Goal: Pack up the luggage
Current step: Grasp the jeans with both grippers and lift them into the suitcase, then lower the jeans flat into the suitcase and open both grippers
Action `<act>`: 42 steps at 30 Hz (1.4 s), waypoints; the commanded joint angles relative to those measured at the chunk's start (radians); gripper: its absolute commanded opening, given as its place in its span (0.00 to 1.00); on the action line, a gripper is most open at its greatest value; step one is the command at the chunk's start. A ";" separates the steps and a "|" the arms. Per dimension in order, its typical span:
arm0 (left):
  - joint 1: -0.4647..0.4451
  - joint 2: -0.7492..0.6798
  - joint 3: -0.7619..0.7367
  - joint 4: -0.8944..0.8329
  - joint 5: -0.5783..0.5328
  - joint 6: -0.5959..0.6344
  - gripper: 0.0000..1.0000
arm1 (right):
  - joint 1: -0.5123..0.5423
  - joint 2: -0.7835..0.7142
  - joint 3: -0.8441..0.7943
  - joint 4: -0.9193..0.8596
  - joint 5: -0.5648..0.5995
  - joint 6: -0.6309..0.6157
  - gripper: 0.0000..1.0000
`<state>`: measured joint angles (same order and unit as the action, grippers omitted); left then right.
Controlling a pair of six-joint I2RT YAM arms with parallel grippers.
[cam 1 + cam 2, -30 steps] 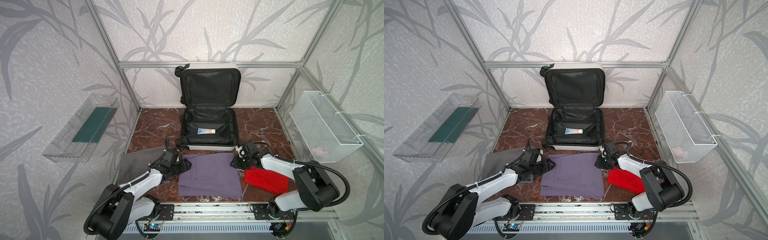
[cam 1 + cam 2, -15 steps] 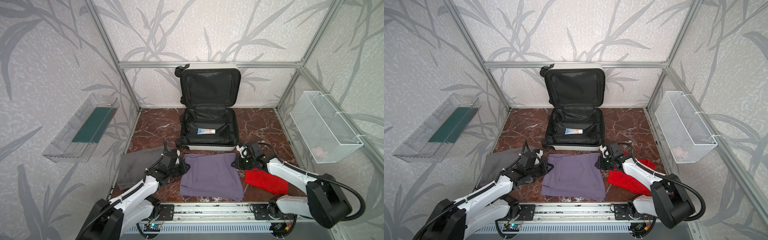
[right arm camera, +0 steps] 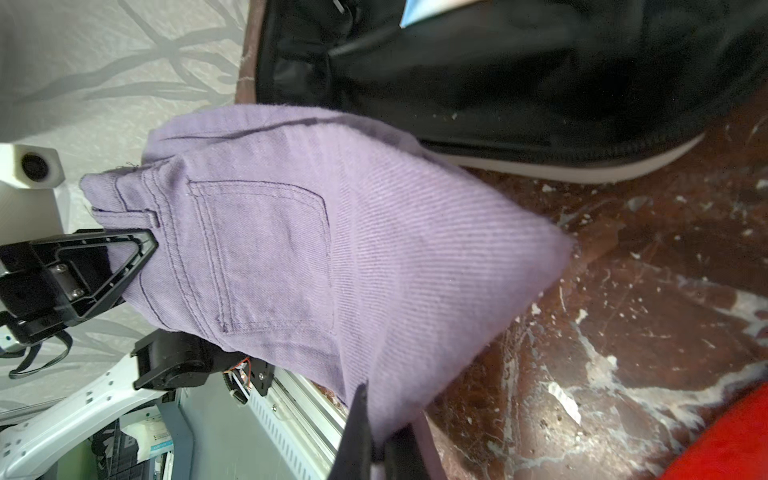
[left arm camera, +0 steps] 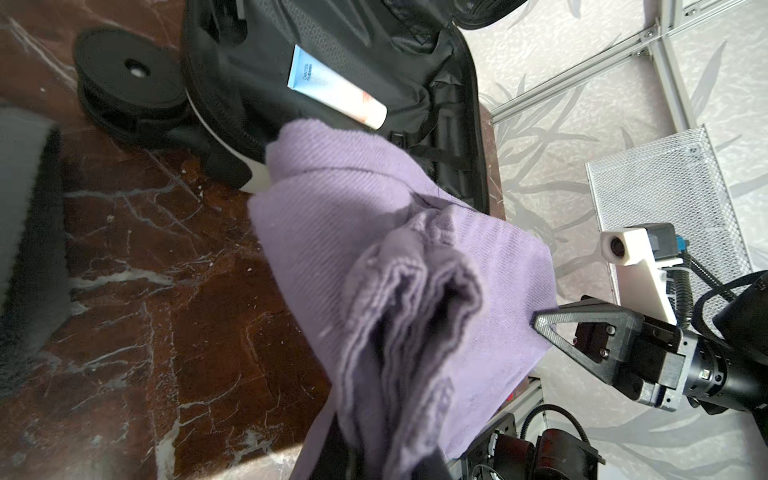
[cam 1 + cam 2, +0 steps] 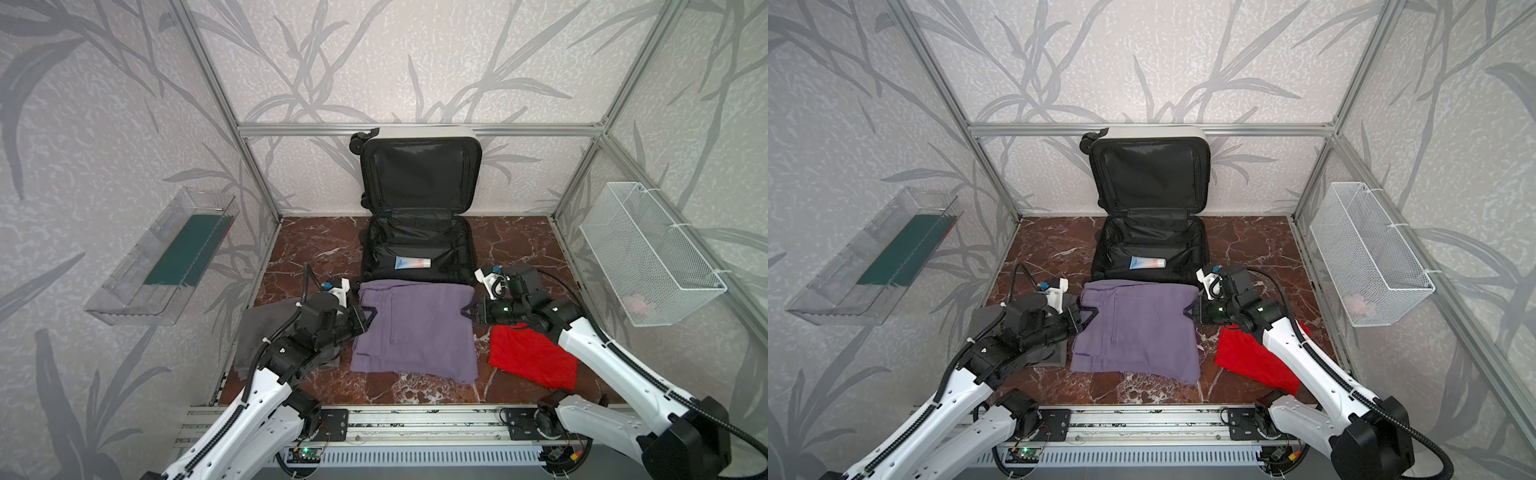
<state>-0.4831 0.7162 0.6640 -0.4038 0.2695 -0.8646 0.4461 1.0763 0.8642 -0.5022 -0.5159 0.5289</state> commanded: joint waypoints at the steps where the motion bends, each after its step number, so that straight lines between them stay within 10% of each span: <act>1: 0.006 0.049 0.129 -0.001 -0.061 0.045 0.00 | -0.004 0.005 0.119 -0.008 -0.004 -0.002 0.00; 16: 0.116 0.685 0.653 0.077 0.001 0.312 0.00 | -0.112 0.483 0.598 0.159 0.057 0.005 0.00; 42: 0.230 1.235 0.874 0.156 0.057 0.415 0.00 | -0.196 0.924 0.767 0.362 0.092 -0.012 0.00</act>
<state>-0.2607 1.9427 1.4826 -0.2363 0.3199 -0.4889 0.2588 1.9862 1.5803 -0.1898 -0.4335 0.5339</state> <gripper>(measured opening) 0.120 0.061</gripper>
